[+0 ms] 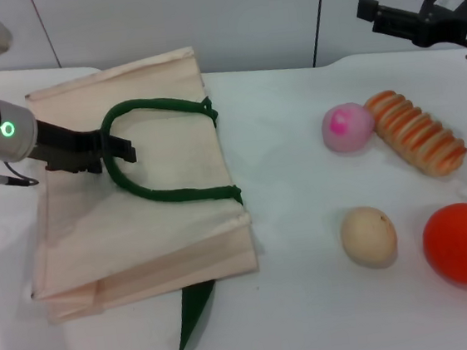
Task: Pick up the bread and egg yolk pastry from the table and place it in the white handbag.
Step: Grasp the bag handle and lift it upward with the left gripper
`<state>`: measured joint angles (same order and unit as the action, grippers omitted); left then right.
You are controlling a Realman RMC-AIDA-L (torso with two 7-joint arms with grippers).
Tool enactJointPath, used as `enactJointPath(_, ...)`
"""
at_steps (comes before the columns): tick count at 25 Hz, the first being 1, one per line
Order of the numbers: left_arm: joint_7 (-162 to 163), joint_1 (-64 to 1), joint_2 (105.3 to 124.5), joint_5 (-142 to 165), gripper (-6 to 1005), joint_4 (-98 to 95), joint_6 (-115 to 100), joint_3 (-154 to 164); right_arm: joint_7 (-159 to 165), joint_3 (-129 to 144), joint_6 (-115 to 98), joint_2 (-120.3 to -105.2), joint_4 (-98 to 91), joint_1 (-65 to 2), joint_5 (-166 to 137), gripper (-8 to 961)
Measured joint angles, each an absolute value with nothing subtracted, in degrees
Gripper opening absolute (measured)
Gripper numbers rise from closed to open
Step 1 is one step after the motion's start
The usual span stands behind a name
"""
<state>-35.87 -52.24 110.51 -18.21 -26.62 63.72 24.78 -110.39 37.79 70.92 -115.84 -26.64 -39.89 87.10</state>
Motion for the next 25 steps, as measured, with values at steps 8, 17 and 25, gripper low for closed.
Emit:
enactJointPath(8, -35.5, -53.4, 110.09, -16.6, 720, -25.1, 63.1, 24.8, -110.4, 37.8, 70.9, -115.84, -26.5, -39.9, 87.1, 882)
enactJointPath(17, -34.2, -54.1, 109.69, -14.7, 699, -24.1, 63.0, 24.8, -110.4, 37.8, 72.4, -115.84, -26.5, -40.1, 87.6, 881)
enactJointPath(25, -33.5, -54.3, 109.3, -13.7, 675, -23.7, 63.1, 24.8, -110.4, 37.8, 72.6, -115.84, -26.5, -40.1, 87.7, 882)
